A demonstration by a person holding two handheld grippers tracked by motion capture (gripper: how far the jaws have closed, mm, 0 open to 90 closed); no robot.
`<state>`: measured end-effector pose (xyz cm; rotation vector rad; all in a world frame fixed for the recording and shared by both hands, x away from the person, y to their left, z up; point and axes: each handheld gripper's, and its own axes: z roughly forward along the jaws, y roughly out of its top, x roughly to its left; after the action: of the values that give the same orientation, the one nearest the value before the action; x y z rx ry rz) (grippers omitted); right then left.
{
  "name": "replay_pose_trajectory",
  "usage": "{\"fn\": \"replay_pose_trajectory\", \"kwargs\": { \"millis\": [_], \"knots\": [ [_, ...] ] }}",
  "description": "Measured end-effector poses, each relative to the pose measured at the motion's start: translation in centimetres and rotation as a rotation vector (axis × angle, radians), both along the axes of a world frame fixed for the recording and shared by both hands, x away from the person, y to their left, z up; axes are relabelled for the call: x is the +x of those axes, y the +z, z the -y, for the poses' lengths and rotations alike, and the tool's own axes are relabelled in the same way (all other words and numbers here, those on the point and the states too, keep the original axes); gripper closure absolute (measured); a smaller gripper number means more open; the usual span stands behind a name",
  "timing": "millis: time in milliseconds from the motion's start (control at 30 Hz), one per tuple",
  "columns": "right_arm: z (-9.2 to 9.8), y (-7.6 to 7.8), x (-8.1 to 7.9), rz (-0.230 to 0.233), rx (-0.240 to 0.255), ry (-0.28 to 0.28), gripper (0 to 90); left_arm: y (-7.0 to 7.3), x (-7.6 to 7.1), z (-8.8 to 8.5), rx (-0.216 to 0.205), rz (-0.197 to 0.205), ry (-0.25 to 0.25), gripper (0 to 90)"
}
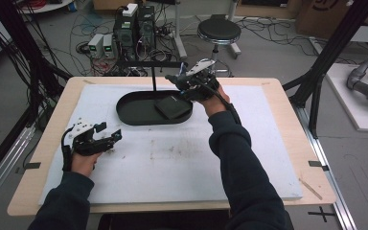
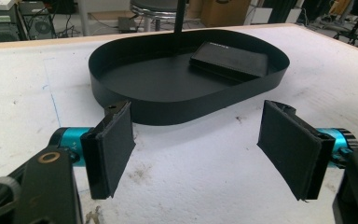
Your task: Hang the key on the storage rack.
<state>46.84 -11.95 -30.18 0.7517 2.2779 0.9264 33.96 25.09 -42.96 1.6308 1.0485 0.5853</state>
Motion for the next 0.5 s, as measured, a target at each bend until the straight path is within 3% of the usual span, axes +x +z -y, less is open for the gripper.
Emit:
{"fn": "replay_pose_trajectory", "kwargs": {
  "millis": [233,400,500],
  "knots": [
    [-0.24,-0.12,-0.24,-0.009,-0.038,-0.023,39.9,-0.01,0.00,0.00,0.000,-0.001,0.003,26.4],
    [0.07,-0.19,-0.17,-0.008,-0.022,-0.038,39.9,0.01,-0.02,0.01,0.001,-0.003,0.001,26.3],
    [0.41,-0.28,-0.12,-0.004,0.022,-0.030,39.9,0.01,-0.02,-0.01,0.002,-0.002,0.001,26.4]
  ]
}}
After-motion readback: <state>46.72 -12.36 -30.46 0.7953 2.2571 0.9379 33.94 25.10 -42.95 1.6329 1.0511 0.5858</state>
